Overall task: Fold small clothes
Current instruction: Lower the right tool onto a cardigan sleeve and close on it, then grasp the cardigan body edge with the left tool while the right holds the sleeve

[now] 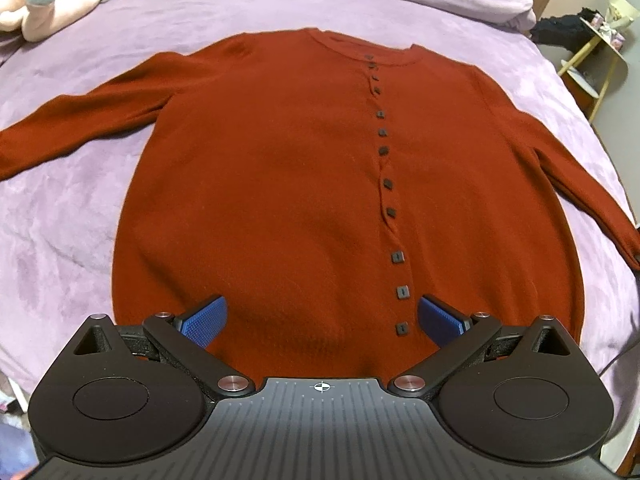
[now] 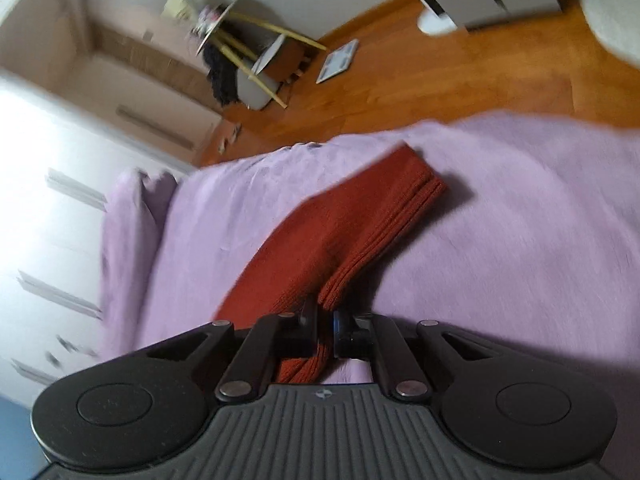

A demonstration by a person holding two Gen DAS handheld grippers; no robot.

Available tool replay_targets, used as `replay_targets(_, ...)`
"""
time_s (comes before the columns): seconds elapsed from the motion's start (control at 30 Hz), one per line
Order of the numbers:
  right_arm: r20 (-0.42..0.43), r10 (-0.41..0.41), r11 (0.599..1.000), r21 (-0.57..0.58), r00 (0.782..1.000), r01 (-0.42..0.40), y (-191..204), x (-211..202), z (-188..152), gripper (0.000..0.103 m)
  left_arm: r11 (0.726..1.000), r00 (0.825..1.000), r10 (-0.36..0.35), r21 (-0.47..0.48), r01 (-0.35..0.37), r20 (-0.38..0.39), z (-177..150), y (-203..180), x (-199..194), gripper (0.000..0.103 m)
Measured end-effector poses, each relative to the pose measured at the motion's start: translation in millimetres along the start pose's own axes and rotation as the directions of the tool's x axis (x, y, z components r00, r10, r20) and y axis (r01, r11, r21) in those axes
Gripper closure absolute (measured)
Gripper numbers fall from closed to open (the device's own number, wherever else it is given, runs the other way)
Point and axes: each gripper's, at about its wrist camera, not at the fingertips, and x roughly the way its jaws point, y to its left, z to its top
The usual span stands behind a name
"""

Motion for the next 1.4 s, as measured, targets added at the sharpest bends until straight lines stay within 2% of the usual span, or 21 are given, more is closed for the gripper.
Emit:
replay_targets(0.07, 0.049, -0.06, 0.988, -0.141, 0.997, 0.066, 37, -5, 3, 0.097, 1.0, 1.0, -0.021, 0.018, 0.02, 0.021, 5, 4, -2, 0.0)
replay_targets(0.17, 0.115, 0.029, 0.917, -0.399, 0.993, 0.019, 113, -16, -14, 0.097, 0.998, 0.997, -0.039, 0.058, 0.036, 0.062, 20, 4, -7, 0.0)
replay_targets(0.27, 0.013, 0.268, 0.737, -0.646, 0.963, -0.197, 205, -37, -69, 0.097, 0.992, 0.985, -0.106, 0.083, 0.095, 0.139, 43, 2, -14, 0.0)
replay_targets(0.37, -0.195, 0.427, 0.511, -0.754, 0.883, -0.414, 259, -55, -137, 0.095, 0.979, 0.96, -0.199, 0.089, 0.185, 0.195, 66, 3, -10, 0.0)
replay_targets(0.4, -0.282, 0.452, 0.426, -0.765, 0.846, -0.482, 271, -58, -162, 0.087, 0.974, 0.955, -0.222, 0.078, 0.211, 0.198, 73, 4, -4, 0.0)
replay_targets(0.43, -0.329, 0.445, 0.377, -0.775, 0.833, -0.507, 276, -58, -184, 0.054, 0.969, 0.95, -0.246, 0.064, 0.238, 0.193, 81, 5, 4, 0.0)
replay_targets(0.47, -0.35, 0.428, 0.354, -0.784, 0.834, -0.51, 276, -56, -201, 0.027, 0.964, 0.946, -0.268, 0.041, 0.264, 0.183, 89, 8, 15, 0.0)
replay_targets(0.53, -0.371, 0.401, 0.37, -0.771, 0.837, -0.519, 264, -51, -221, 0.024, 0.957, 0.944, -0.288, 0.003, 0.292, 0.16, 102, 12, 34, 0.0)
replay_targets(0.6, -0.404, 0.301, 0.462, -0.73, 0.864, -0.503, 246, -39, -226, 0.027, 0.946, 0.94, -0.315, -0.033, 0.321, 0.133, 115, 19, 56, 0.001)
replay_targets(0.63, -0.415, 0.255, 0.51, -0.709, 0.873, -0.486, 237, -29, -222, 0.035, 0.941, 0.938, -0.326, -0.054, 0.334, 0.12, 121, 22, 66, 0.004)
replay_targets(0.67, -0.433, 0.223, 0.559, -0.678, 0.873, -0.478, 228, -21, -218, 0.044, 0.935, 0.936, -0.336, -0.083, 0.345, 0.102, 126, 27, 80, 0.007)
replay_targets(0.73, -0.467, 0.195, 0.655, -0.593, 0.862, -0.469, 205, -14, -208, 0.047, 0.925, 0.936, -0.343, -0.142, 0.351, 0.078, 139, 34, 100, 0.017)
replay_targets(0.8, -0.481, 0.178, 0.7, -0.551, 0.859, -0.454, 190, -13, -207, 0.052, 0.917, 0.94, -0.334, -0.207, 0.34, 0.064, 148, 44, 119, 0.019)
replay_targets(0.97, -0.49, 0.181, 0.744, -0.499, 0.853, -0.445, 169, -8, -211, 0.053, 0.916, 0.95, -0.313, -0.269, 0.299, -0.008, 161, 53, 155, 0.027)
replay_targets(1.1, -0.502, 0.186, 0.749, -0.484, 0.845, -0.452, 161, -5, -210, 0.055, 0.918, 0.951, -0.309, -0.261, 0.298, 0.002, 164, 51, 162, 0.033)
replay_targets(1.13, -0.507, 0.186, 0.749, -0.482, 0.842, -0.455, 164, -4, -212, 0.059, 0.915, 0.95, -0.313, -0.265, 0.303, 0.005, 166, 50, 164, 0.042)
replay_targets(1.2, -0.515, 0.189, 0.748, -0.476, 0.836, -0.462, 167, -3, -214, 0.065, 0.909, 0.944, -0.329, -0.267, 0.319, 0.006, 169, 45, 168, 0.051)
replay_targets(1.27, -0.521, 0.185, 0.753, -0.469, 0.833, -0.461, 171, 1, -216, 0.072, 0.911, 0.942, -0.337, -0.252, 0.327, 0.004, 172, 39, 167, 0.07)
replay_targets(1.3, -0.524, 0.184, 0.759, -0.462, 0.831, -0.459, 172, 3, -216, 0.073, 0.91, 0.939, -0.344, -0.247, 0.332, -0.008, 173, 36, 170, 0.09)
replay_targets(1.33, -0.529, 0.184, 0.768, -0.449, 0.828, -0.457, 174, 6, -217, 0.075, 0.906, 0.934, -0.356, -0.253, 0.34, -0.021, 175, 33, 173, 0.096)
replay_targets(1.4, -0.54, 0.187, 0.784, -0.421, 0.82, -0.456, 175, 12, -216, 0.077, 0.9, 0.929, -0.369, -0.256, 0.352, -0.02, 178, 30, 172, 0.097)
